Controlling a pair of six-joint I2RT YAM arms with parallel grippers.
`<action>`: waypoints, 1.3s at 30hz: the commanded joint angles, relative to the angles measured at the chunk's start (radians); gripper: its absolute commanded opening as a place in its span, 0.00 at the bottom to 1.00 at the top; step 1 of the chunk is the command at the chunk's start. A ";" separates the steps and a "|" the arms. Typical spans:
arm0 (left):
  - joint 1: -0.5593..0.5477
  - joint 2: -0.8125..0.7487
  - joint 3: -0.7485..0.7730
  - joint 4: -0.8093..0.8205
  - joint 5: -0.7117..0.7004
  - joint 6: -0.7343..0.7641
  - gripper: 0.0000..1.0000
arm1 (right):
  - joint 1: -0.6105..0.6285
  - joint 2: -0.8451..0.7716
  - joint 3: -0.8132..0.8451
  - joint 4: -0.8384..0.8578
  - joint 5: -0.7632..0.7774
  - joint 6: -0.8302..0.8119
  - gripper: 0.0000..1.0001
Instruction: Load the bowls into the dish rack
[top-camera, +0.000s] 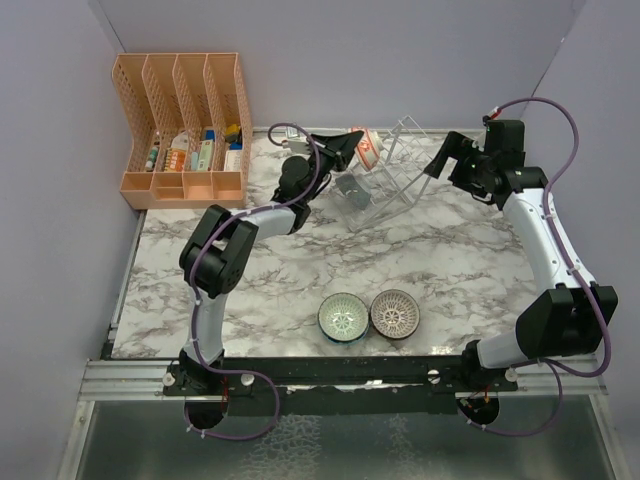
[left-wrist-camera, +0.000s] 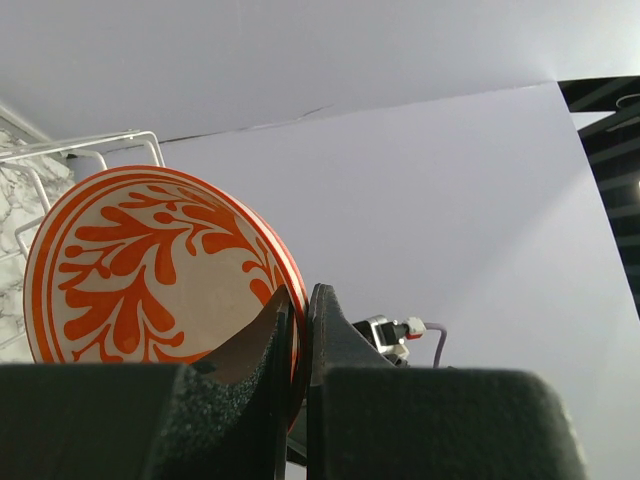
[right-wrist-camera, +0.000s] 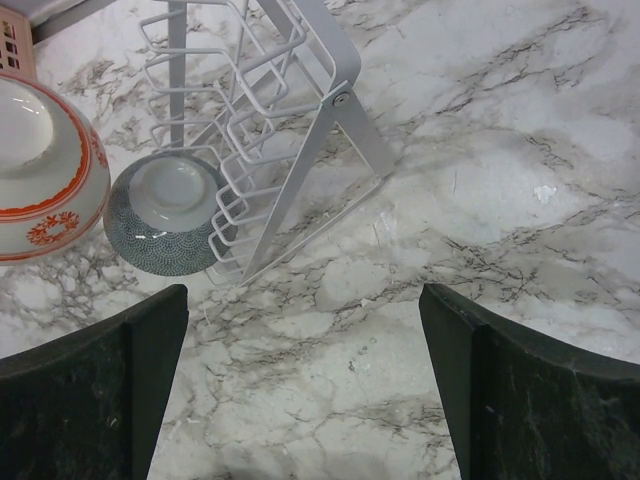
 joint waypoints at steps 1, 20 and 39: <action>-0.011 -0.003 0.019 0.066 -0.059 -0.025 0.00 | -0.007 -0.004 -0.012 0.030 -0.030 -0.017 0.99; -0.039 0.056 -0.029 0.064 -0.093 -0.068 0.00 | -0.007 -0.008 -0.036 0.036 -0.055 -0.018 0.99; -0.043 0.132 -0.015 0.132 -0.060 -0.097 0.00 | -0.007 0.000 -0.048 0.048 -0.075 -0.028 1.00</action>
